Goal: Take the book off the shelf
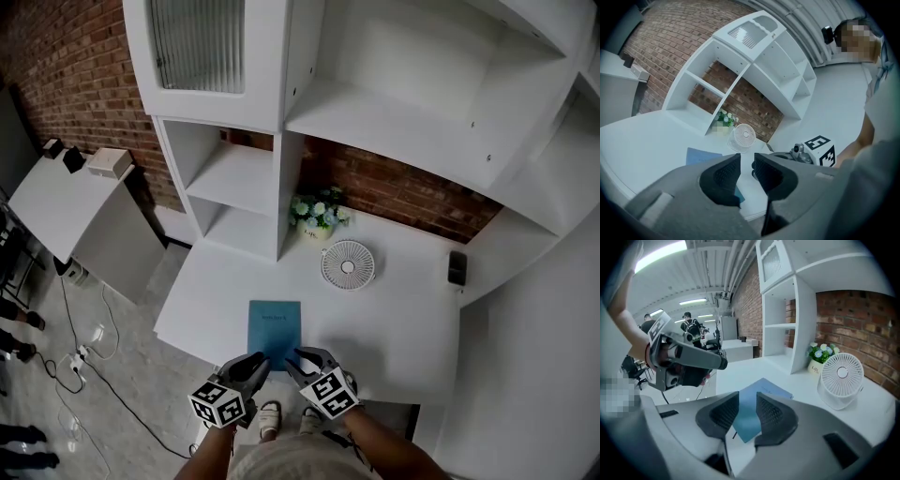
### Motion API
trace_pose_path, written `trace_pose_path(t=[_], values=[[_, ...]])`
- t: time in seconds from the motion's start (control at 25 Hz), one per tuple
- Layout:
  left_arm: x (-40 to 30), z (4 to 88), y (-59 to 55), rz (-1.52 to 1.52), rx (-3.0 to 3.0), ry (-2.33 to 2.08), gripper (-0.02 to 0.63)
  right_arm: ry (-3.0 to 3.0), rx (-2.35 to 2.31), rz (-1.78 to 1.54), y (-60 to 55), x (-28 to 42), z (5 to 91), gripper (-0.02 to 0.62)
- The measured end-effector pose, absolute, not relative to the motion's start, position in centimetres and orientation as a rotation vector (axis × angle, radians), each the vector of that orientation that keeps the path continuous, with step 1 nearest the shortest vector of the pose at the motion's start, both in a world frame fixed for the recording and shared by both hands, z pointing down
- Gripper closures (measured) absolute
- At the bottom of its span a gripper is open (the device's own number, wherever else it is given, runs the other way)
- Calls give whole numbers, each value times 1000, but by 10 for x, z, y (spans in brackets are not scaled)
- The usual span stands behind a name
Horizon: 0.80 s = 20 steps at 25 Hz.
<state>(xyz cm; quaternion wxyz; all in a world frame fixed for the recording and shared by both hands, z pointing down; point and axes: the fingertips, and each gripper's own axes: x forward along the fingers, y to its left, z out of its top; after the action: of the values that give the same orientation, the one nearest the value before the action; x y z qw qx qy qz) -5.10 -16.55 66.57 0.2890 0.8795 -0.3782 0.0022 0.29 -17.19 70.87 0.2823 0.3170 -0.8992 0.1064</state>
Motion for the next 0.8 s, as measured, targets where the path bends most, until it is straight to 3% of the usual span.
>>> trace_pose_path(t=[0.52,0.8], values=[[-36,651,-165,58,2412,-977,559,-2537,946,360,-163,6,664,559],[-22,645,-164,101,2450,-949,569,-2553,988,386,-159,11,649,578]])
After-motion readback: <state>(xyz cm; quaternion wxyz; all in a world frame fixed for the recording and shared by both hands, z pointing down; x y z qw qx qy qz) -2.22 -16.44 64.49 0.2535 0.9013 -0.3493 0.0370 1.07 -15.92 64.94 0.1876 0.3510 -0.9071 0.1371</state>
